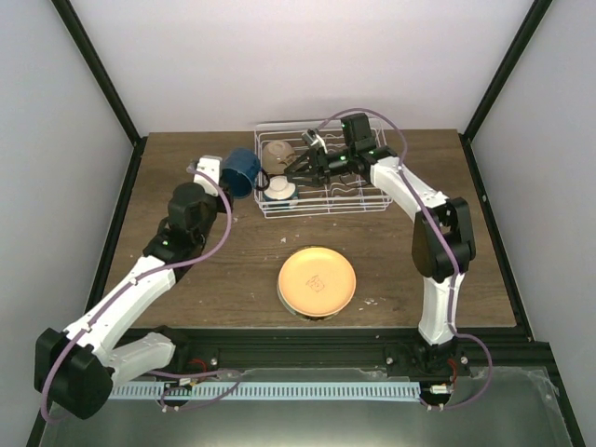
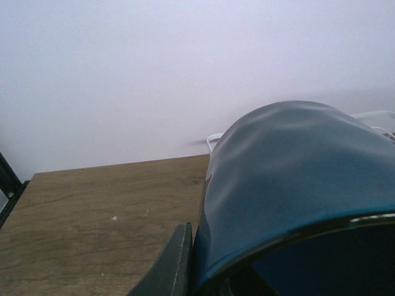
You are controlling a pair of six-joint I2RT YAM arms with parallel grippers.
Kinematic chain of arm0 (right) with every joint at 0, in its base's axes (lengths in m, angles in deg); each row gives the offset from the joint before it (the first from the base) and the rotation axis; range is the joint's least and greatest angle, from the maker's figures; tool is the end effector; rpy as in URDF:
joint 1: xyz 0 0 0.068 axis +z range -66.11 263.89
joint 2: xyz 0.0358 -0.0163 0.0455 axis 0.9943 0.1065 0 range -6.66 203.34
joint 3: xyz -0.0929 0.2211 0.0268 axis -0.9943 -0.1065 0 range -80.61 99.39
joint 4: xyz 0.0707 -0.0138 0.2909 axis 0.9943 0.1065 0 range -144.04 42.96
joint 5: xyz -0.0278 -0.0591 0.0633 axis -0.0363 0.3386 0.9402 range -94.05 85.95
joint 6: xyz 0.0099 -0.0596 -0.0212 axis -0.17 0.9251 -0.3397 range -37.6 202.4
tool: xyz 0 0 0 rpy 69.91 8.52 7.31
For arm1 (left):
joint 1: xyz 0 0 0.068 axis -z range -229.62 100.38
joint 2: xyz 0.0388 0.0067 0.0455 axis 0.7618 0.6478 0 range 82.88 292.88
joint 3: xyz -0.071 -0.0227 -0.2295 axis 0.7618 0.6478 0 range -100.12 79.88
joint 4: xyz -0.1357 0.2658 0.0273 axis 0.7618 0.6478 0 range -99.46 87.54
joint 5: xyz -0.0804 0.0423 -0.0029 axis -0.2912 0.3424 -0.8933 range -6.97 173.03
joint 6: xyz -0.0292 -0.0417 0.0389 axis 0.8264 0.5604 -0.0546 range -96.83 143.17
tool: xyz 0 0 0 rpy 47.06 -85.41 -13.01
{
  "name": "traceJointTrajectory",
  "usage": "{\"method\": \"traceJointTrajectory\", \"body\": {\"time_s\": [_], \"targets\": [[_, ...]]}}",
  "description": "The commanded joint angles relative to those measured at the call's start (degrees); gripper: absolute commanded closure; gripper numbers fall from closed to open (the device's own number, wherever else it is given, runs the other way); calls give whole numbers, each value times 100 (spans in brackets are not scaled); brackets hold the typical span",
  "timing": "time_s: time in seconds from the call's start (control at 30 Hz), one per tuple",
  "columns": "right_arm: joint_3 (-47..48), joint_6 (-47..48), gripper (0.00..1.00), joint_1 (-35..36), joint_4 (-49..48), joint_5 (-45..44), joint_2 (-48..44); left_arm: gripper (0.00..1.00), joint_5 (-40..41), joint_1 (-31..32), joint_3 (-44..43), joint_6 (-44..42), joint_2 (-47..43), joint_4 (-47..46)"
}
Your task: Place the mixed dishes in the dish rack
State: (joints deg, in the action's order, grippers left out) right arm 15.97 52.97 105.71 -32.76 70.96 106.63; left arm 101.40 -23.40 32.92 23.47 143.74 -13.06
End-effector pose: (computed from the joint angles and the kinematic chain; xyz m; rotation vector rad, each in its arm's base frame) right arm 0.4191 0.2194 0.2479 -0.6563 2.1847 1.9290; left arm 0.2923 -0.1265 0.2835 0.1603 1.7344 -0.0586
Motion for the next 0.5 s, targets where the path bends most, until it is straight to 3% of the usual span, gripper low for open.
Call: {"method": "traceJointTrajectory", "body": {"time_s": [0.0,0.47], "targets": [[13,-668,39,16,-892,660,166,100,27,75,59,13,-90,-604],[364,-939,46,406,-1131,844,627,100,-104,270,163,-14,280,-879]]}}
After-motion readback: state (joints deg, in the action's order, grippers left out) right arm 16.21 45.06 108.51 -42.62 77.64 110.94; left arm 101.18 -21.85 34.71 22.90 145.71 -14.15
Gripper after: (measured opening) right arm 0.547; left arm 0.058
